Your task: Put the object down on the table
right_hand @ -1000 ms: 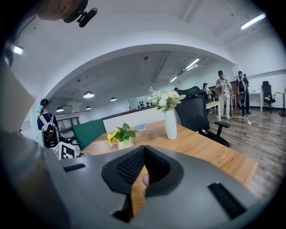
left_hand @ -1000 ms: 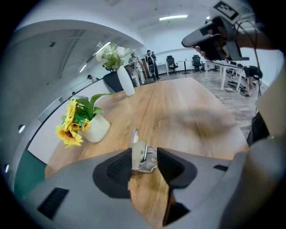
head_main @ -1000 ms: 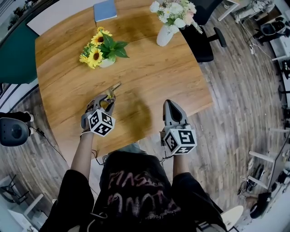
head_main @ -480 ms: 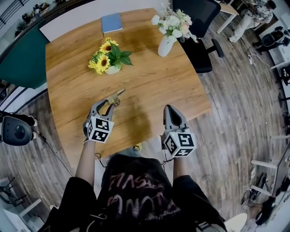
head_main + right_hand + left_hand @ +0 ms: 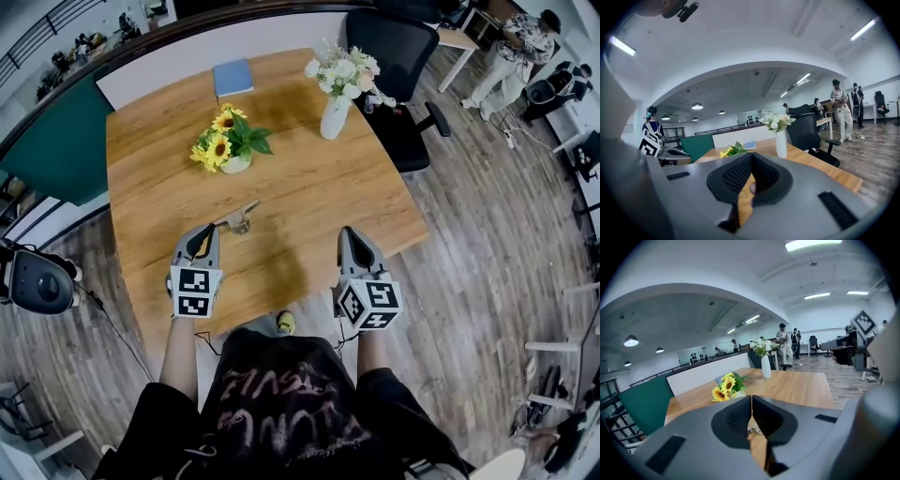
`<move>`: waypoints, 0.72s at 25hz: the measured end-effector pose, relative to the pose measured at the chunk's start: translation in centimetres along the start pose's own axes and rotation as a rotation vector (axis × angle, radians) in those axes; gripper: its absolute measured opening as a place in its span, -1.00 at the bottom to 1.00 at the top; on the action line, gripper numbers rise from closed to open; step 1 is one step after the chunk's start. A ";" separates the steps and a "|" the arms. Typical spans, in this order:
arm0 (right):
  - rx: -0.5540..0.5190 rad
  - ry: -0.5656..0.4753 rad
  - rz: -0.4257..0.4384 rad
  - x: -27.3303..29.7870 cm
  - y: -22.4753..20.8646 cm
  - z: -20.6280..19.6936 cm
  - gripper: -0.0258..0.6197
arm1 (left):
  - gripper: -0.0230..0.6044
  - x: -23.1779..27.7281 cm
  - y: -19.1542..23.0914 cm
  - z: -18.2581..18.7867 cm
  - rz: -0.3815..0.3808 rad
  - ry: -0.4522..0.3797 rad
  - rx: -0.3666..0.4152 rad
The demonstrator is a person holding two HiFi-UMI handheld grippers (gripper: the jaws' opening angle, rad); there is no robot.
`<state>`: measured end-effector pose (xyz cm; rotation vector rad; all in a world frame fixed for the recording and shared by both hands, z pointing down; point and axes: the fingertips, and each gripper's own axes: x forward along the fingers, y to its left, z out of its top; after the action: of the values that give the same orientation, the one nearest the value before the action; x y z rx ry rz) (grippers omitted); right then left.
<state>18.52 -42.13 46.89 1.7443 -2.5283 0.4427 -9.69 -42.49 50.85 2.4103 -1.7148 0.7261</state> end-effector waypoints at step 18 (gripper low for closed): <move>-0.084 -0.060 0.029 -1.8 0.9 2.6 -0.91 | -0.89 -8.0 3.9 5.8 0.140 -0.235 -0.088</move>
<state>18.69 -40.84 43.87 1.7187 -2.5750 0.2848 -13.43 -38.97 41.55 2.4151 -1.9728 0.3829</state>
